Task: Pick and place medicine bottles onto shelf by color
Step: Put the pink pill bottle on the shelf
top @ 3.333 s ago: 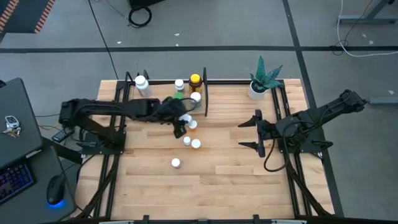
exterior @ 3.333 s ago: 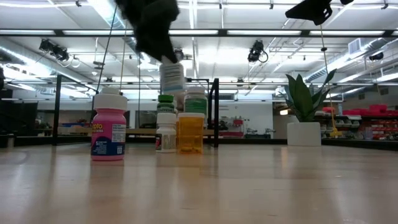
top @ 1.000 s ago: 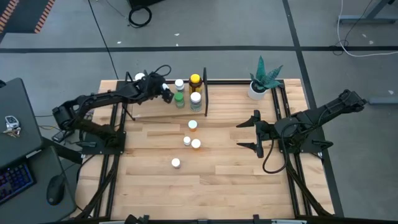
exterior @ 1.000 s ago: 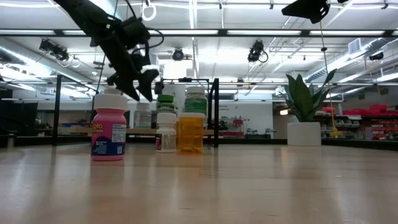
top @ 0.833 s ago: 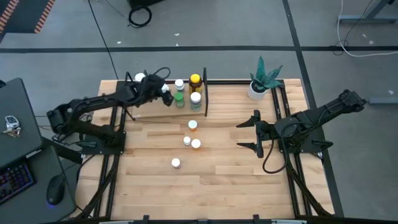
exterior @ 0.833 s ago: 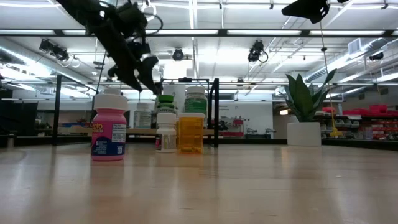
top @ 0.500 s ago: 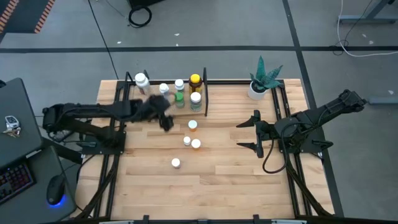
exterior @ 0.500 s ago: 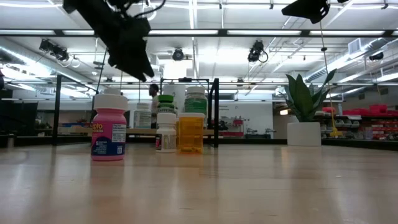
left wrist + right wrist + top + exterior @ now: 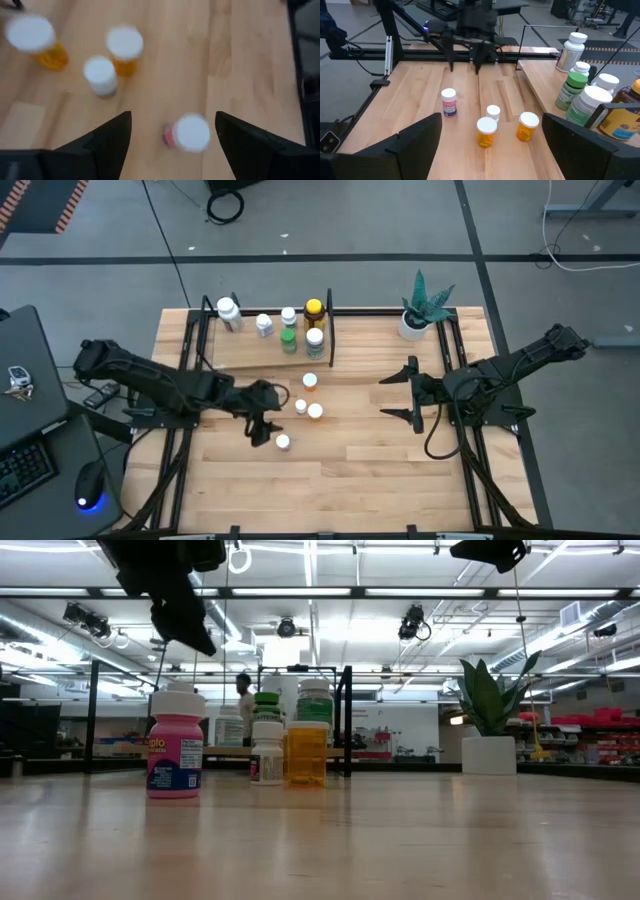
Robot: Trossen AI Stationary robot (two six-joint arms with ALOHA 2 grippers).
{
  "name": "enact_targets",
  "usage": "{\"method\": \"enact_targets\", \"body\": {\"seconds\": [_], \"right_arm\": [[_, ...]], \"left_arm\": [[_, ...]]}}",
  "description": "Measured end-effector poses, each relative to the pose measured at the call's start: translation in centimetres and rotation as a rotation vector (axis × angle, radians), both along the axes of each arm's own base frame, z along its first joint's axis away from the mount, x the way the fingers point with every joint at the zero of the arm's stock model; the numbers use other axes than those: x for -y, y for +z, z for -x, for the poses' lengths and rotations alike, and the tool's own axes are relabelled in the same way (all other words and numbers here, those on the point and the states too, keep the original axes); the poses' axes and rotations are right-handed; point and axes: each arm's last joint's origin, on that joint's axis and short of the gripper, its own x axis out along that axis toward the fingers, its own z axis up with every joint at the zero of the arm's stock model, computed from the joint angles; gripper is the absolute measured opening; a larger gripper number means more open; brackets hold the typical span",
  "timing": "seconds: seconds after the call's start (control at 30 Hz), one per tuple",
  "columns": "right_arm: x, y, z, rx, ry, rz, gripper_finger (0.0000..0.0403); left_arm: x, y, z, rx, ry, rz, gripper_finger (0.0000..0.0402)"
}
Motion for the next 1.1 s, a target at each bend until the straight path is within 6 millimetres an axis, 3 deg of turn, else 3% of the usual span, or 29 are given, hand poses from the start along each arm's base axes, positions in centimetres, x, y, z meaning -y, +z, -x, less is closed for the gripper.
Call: {"method": "enact_targets", "body": {"seconds": [0.37,0.67,1.1], "right_arm": [[0.0,0.1,0.0,0.008,0.002,0.003,0.0352],[0.0,0.1,0.0,0.008,0.002,0.002,0.0352],[0.0,0.1,0.0,0.009,0.000,-0.004,0.0352]], "left_arm": [[4.0,-3.7,-0.8,-0.125,-0.154,-0.105,0.0313],[4.8,-5.7,-1.7,-0.151,-0.188,-0.216,0.0359],[5.0,-6.3,-2.7,-0.109,-0.159,-0.214,0.0307]]}}
